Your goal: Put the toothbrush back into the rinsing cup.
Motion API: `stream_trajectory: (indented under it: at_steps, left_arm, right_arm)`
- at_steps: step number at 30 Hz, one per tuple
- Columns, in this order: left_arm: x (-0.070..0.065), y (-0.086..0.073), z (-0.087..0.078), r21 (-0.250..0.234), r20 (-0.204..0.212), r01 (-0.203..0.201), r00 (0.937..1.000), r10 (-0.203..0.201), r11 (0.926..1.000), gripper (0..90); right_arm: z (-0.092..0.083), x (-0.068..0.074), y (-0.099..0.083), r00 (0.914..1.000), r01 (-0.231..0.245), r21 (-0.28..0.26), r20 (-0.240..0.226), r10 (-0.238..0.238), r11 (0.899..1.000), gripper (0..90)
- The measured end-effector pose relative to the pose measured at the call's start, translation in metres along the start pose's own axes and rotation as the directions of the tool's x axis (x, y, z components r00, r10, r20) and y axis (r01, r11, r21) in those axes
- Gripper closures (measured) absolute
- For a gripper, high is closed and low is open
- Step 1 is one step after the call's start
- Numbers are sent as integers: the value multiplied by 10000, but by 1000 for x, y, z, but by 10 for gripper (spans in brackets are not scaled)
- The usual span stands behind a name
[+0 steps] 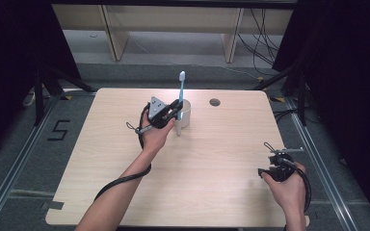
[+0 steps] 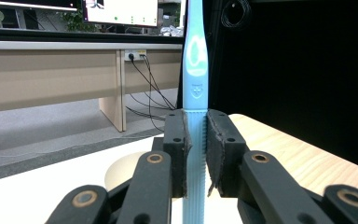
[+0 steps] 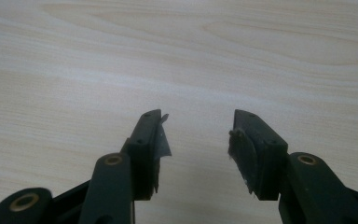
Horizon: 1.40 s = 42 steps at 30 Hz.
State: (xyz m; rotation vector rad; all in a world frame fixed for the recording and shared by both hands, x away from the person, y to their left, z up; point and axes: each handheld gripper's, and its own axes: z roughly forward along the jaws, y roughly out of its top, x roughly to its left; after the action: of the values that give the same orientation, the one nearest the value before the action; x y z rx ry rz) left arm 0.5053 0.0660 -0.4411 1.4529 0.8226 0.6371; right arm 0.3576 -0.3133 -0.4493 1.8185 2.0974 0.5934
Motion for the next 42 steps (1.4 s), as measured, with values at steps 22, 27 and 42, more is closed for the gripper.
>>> stream_trajectory:
  at_steps: [22,27,42]
  left_arm:
    - [0,-11,-1,125,2,-31,10000,31,9999,784]
    - [1,-13,-2,173,-45,-39,10000,40,9998,784]
    - [2,-21,-3,289,-82,1,10000,2,9996,784]
  right_arm:
    - [2,-1,-1,9997,228,-28,-85,-228,9997,540]
    - [2,-2,-1,9997,218,-66,-70,-219,9997,540]
    - [2,1,0,10000,33,46,-1,-33,10000,540]
